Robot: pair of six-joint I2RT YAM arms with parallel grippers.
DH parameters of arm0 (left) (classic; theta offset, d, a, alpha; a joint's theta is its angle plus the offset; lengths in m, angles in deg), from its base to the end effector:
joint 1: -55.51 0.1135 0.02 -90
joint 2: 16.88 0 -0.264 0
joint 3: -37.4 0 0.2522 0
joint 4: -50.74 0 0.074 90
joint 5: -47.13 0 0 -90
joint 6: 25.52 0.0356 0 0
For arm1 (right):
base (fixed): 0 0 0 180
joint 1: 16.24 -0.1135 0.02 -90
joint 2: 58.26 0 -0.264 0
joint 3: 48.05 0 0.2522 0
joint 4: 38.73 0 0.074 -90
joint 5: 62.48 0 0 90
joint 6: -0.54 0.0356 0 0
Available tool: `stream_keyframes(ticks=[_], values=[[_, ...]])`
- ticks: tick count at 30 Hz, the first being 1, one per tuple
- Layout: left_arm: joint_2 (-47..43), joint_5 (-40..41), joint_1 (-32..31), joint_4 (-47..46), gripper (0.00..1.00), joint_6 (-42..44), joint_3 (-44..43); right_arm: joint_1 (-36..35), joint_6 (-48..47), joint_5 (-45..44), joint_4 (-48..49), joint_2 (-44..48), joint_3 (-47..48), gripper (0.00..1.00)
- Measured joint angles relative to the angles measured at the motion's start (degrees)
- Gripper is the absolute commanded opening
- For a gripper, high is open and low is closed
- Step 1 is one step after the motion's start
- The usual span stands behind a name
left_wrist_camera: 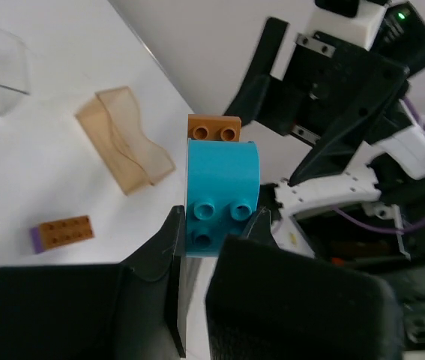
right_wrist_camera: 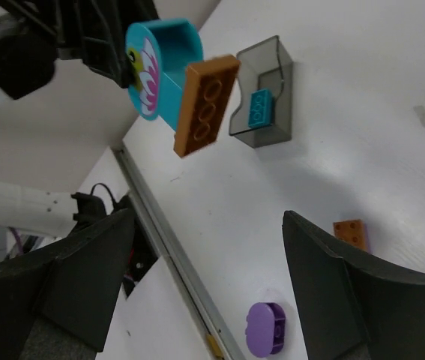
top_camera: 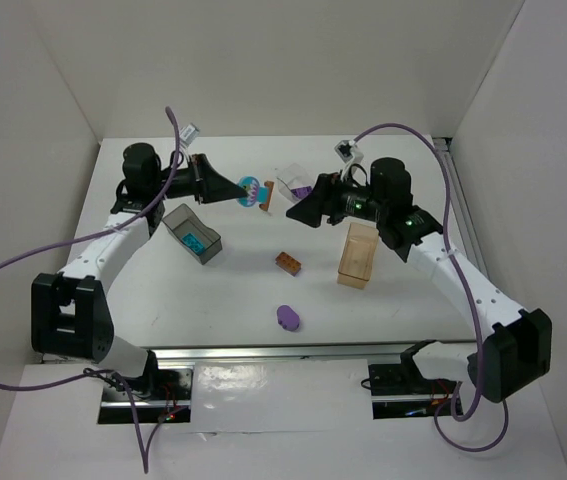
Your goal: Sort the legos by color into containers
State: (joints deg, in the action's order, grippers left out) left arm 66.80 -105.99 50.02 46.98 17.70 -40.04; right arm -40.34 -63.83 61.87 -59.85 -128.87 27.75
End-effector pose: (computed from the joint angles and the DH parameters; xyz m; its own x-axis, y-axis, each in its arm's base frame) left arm 0.3271 -0.0633 0.3446 -0.7074 -0.2630 -0.6560 0.6057 0.2528 -0.7545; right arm 0.2501 0.1339 0.3570 -0.5860 0.1291 -0.8000 -0.6421 0.5282 0.5556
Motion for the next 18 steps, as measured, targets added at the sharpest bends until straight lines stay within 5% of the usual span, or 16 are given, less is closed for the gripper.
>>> stream_keyframes(ticks=[9,18], values=[[2.71,-9.42,-0.11,-29.35,0.0,-21.73,5.97,0.02,5.53,9.92,13.18,-5.97,-0.79,0.88],[2.71,-11.08,-0.11,-33.51,0.0,-24.15,5.97,-1.86,10.82,14.32,22.45,-11.98,-0.79,0.83]])
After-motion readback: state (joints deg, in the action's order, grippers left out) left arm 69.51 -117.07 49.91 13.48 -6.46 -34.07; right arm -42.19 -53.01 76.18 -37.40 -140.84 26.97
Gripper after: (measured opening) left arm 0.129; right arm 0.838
